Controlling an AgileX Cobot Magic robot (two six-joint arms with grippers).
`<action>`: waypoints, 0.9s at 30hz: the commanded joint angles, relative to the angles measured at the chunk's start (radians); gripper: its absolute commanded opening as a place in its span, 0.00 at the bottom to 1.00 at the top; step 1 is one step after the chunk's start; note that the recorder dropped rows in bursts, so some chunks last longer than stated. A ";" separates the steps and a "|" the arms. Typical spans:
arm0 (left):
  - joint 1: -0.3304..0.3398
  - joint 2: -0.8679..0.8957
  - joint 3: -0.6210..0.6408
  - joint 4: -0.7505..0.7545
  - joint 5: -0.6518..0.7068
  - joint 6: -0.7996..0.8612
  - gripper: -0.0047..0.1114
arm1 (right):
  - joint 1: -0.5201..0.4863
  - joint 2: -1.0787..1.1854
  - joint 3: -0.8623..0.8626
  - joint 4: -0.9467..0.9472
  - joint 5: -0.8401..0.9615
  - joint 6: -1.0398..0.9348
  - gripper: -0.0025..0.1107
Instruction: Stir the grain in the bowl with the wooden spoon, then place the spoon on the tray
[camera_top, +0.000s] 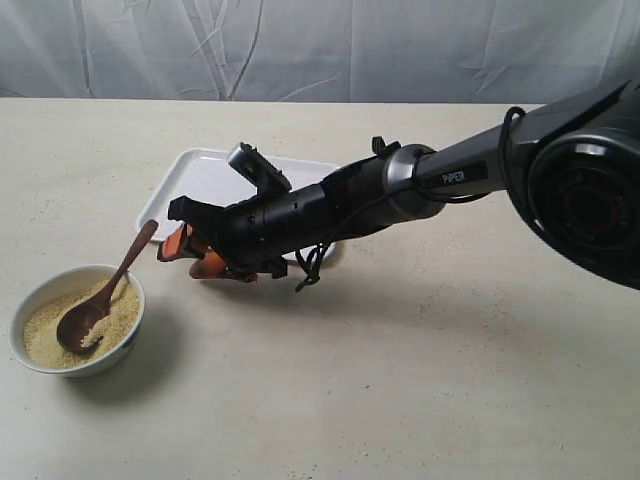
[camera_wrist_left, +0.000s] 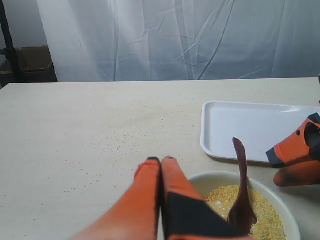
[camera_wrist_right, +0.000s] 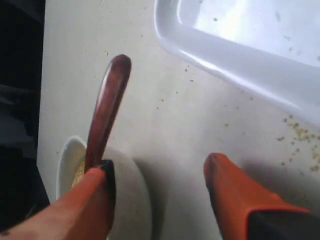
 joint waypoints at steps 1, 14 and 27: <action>-0.004 -0.005 0.003 0.000 -0.016 0.000 0.04 | 0.008 0.036 -0.075 0.008 0.020 0.012 0.50; -0.004 -0.005 0.003 0.000 -0.017 0.000 0.04 | 0.024 0.133 -0.229 0.008 0.059 0.054 0.50; -0.004 -0.005 0.003 0.000 -0.018 0.000 0.04 | 0.030 0.143 -0.256 0.008 0.062 0.056 0.50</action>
